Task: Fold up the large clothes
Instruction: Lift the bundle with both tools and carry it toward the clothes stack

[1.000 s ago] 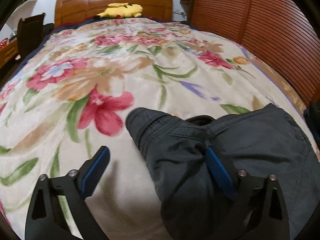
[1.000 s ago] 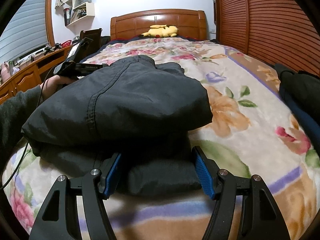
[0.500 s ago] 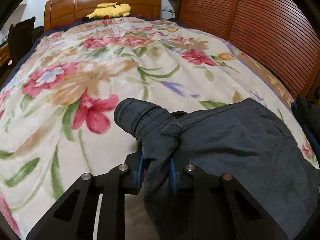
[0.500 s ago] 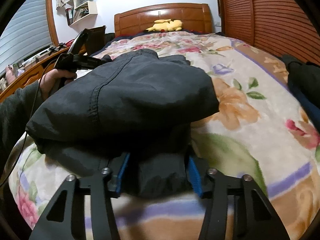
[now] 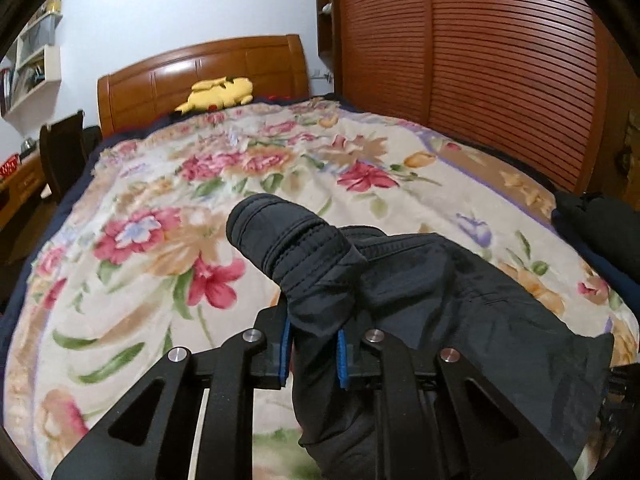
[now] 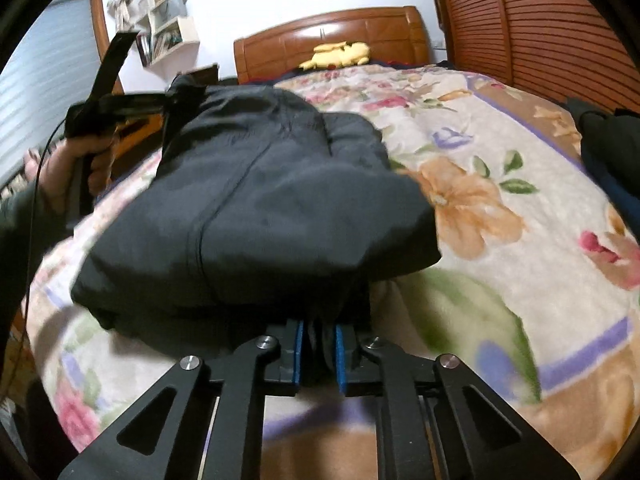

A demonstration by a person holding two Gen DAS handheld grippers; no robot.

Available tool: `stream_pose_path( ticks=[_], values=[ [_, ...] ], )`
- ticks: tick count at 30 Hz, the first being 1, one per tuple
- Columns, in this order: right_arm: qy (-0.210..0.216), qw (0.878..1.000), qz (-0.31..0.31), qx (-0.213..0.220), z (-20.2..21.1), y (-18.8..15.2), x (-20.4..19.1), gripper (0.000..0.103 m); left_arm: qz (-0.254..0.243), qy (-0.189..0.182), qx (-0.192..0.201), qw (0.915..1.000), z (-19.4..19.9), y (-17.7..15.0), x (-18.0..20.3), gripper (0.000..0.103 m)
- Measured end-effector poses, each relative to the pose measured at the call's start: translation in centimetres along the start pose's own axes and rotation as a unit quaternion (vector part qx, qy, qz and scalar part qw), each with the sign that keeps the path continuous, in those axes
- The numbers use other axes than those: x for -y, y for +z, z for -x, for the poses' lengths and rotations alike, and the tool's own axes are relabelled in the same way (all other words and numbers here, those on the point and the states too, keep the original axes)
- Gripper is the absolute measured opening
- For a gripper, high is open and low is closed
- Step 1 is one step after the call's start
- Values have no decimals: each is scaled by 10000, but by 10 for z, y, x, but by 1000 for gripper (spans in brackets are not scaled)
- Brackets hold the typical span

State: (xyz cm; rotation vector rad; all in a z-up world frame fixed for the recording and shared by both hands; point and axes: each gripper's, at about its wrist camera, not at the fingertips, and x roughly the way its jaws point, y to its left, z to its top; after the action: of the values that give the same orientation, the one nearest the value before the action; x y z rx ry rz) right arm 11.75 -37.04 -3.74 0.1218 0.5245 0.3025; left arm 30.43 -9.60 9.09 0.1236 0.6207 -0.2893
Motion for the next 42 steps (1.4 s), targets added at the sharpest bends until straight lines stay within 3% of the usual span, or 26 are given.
stream_pose_path(
  ticks=[7, 19, 33, 42],
  values=[
    [-132, 9992, 166, 334, 23, -2, -9, 8, -14, 31, 238, 9997, 39, -11, 7, 18],
    [-402, 9956, 453, 710, 62, -13, -14, 8, -266, 52, 300, 9992, 80, -26, 36, 18],
    [-643, 9916, 735, 848, 83, -19, -11, 8, -529, 74, 426, 9977, 97, -22, 76, 17],
    [-1053, 9849, 1034, 908, 98, 4, 1, 7, -632, 8, 711, 9955, 92, 2, 112, 17]
  ],
)
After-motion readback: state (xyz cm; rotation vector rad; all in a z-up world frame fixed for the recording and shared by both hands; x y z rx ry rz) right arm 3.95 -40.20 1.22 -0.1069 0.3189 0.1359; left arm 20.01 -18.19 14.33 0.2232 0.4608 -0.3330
